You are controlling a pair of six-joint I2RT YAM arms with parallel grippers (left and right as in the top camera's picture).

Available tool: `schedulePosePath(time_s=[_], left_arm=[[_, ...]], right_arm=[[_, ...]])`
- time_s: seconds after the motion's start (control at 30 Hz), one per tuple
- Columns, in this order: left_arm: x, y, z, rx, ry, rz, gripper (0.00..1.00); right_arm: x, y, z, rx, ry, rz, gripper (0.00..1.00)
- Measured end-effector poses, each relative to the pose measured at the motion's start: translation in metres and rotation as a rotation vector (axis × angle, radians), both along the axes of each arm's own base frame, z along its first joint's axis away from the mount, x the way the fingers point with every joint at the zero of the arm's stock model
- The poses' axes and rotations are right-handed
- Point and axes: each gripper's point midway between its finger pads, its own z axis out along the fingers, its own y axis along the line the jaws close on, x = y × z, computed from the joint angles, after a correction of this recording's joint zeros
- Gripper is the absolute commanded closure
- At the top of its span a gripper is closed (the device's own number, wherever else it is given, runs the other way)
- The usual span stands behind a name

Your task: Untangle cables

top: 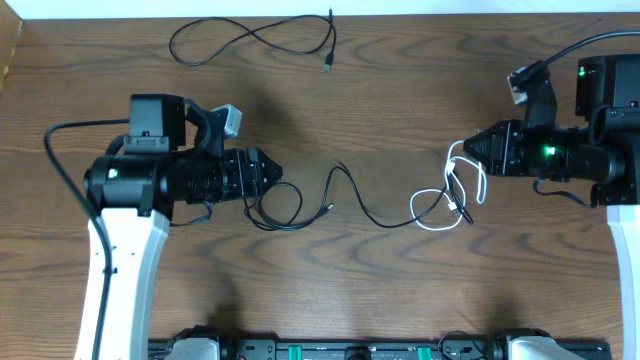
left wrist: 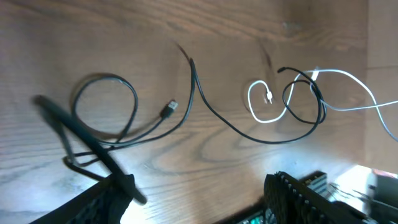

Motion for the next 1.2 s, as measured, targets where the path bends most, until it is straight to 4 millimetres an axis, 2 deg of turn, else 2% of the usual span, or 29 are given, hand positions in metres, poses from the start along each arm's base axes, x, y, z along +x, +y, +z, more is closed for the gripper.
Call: schedulePosePath(time_s=[0.27,0.4,0.57,0.67,0.77,0.87,0.97,1.2], left_arm=[[-0.013,0.013,0.045,0.090,-0.203,0.043,0.27],[-0.015,0.015,0.057,0.087,-0.252,0.065,0.26],[-0.014,0.002,0.067,0.003,-0.271,0.035,0.27],[-0.018,-0.010,0.071,-0.079,-0.243,0.001,0.27],[-0.025,-0.023,0.067,-0.149,-0.168,-0.028,0.27],[-0.032,-0.032,0.059,-0.186,-0.071,-0.041,0.34],[-0.036,-0.043,0.050,-0.211,0.028,-0.035,0.34],[-0.028,-0.064,0.023,-0.201,0.246,0.089,0.34]], right_arm=[[0.000,0.001,0.000,0.012,0.015,-0.017,0.99],[-0.001,0.004,0.001,0.033,0.022,-0.014,0.99],[-0.001,0.010,0.004,0.048,0.011,0.009,0.99],[0.009,0.014,0.012,0.072,-0.027,-0.006,0.99],[0.026,0.015,0.025,0.121,-0.075,-0.063,0.99],[0.041,0.016,0.039,0.179,-0.112,-0.120,0.99],[0.052,0.018,0.052,0.232,-0.142,-0.164,0.99],[0.046,0.042,0.055,0.271,-0.110,-0.142,0.99]])
